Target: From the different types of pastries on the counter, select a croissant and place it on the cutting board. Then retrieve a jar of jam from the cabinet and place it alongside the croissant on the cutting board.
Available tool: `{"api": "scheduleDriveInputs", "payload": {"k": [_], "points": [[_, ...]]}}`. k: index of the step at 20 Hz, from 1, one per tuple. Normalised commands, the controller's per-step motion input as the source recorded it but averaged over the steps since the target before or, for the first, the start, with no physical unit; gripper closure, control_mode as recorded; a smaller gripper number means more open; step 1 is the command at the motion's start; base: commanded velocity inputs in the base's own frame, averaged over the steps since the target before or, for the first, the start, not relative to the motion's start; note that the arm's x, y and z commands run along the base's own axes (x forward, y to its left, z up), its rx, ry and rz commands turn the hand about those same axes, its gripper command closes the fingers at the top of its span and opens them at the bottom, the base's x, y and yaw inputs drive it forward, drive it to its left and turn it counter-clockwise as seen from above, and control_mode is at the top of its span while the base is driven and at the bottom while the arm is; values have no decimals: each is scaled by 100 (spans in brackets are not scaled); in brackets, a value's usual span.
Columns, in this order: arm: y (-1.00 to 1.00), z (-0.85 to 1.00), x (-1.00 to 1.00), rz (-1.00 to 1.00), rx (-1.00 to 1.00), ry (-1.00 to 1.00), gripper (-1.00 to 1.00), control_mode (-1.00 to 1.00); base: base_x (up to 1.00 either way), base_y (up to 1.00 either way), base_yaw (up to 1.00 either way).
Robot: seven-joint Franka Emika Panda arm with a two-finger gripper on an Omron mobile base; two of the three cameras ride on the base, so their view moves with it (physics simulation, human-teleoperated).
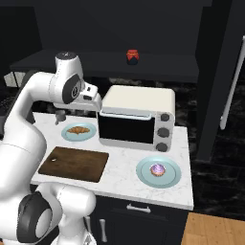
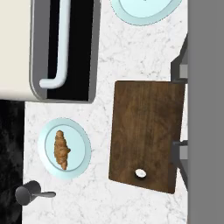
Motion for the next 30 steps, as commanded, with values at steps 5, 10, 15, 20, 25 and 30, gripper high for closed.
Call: {"api": "scheduleDriveInputs", "payload": {"k": [5,10,15,20,25,30], "points": [[10,-1,0,0,0,0,-100,-100,0,0,0],[54,-1,0,0,0,0,-100,-100,0,0,0],[67,0,4,-2,0,0,-100,-100,0,0,0],[38,-11,35,-7,0,0,-100,-100,0,0,0],[17,-56,65,-9,0,12,-100,-100,0,0,0],[15,-46,31,-16,0,14,-100,-100,0,0,0]]}}
